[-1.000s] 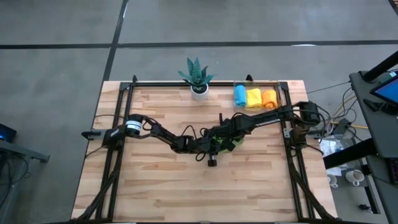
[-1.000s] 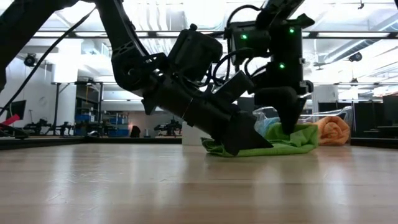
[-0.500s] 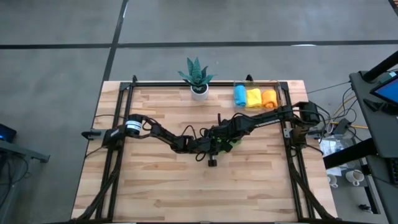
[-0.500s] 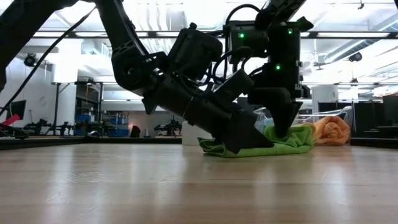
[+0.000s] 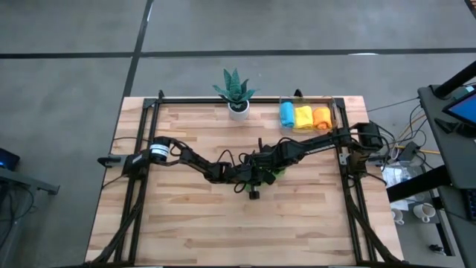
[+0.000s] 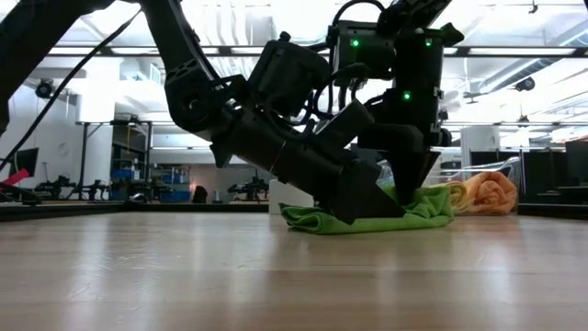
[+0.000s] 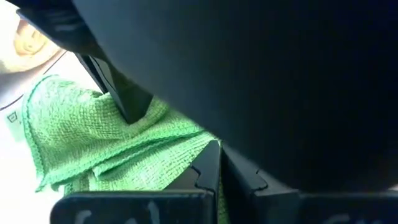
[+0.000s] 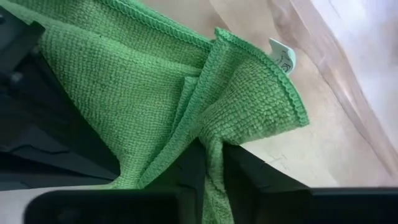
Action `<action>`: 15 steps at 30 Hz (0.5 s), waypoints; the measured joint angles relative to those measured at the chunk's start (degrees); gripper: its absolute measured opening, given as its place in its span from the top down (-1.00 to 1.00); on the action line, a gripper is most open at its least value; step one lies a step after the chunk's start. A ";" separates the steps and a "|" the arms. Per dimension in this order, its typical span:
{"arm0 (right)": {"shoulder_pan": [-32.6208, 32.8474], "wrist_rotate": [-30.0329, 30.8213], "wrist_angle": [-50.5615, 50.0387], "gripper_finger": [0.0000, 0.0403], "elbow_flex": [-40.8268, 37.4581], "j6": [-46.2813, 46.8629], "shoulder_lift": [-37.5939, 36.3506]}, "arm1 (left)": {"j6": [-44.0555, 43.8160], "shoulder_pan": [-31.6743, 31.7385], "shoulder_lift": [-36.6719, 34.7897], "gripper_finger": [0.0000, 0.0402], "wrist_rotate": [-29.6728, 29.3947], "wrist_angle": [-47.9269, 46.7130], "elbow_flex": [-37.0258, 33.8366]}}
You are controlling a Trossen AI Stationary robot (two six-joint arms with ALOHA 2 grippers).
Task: Roll microfiber towels into tight, uniform cylinder then place into a basket
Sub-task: Roll the green microfiber cloth
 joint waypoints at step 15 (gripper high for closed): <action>1.58 0.11 -0.02 0.32 0.98 -1.25 -0.09 | 0.66 0.19 -0.19 1.00 0.12 -0.08 0.08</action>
